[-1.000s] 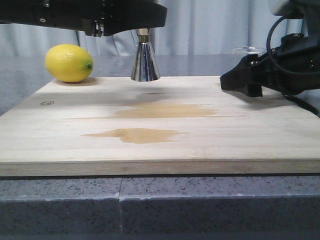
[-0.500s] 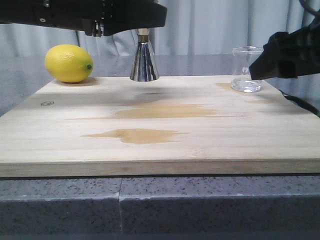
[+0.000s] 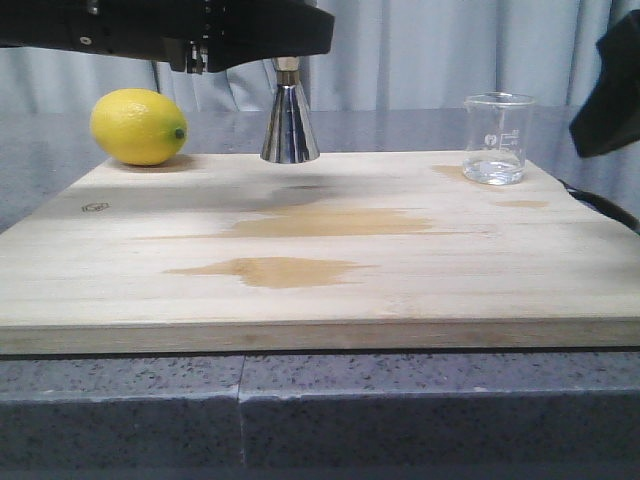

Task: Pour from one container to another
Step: 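Open the right gripper and withdraw it from the beaker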

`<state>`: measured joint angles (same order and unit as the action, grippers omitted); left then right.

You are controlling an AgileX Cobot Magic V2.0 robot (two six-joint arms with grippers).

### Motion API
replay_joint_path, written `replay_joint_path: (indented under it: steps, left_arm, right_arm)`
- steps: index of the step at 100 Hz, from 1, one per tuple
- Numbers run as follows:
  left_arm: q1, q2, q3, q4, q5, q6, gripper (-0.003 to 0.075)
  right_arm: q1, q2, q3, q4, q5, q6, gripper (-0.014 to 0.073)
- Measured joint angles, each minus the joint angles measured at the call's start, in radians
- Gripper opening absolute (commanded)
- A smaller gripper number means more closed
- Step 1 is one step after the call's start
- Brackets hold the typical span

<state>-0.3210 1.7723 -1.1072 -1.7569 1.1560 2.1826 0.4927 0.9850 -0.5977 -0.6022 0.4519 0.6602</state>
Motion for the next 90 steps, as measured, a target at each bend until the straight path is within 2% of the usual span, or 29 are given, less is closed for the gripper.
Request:
replay_joint_path:
  steps: [14,27,34,40,53,76,90]
  left_arm:
    - [0.0,0.0,0.0,0.0,0.0,0.0,0.0283]
    - [0.0,0.0,0.0,0.0,0.0,0.0,0.0283]
    - [0.0,0.0,0.0,0.0,0.0,0.0,0.0283]
    - [0.0,0.0,0.0,0.0,0.0,0.0,0.0283]
    - [0.0,0.0,0.0,0.0,0.0,0.0,0.0283]
    - [0.0,0.0,0.0,0.0,0.0,0.0,0.0283]
    - [0.0,0.0,0.0,0.0,0.0,0.0,0.0283]
  right_arm:
    - [0.051,-0.036,-0.072,0.097,0.258,-0.086,0.0501]
    - [0.061,-0.038,-0.191,0.243,0.495,-0.302,0.0501]
    - [0.061,-0.039,-0.251,0.308,0.563,-0.416,0.0501]
    - [0.057,-0.04,-0.293,0.342,0.585,-0.484,0.0501]
    - [-0.002,-0.045,-0.342,0.369,0.583,-0.535,0.0501]
    - [-0.16,-0.099,-0.332,0.548,0.508,-0.666,0.0501]
    - [-0.206,-0.164,-0.294,0.602,0.454,-0.69,0.0501]
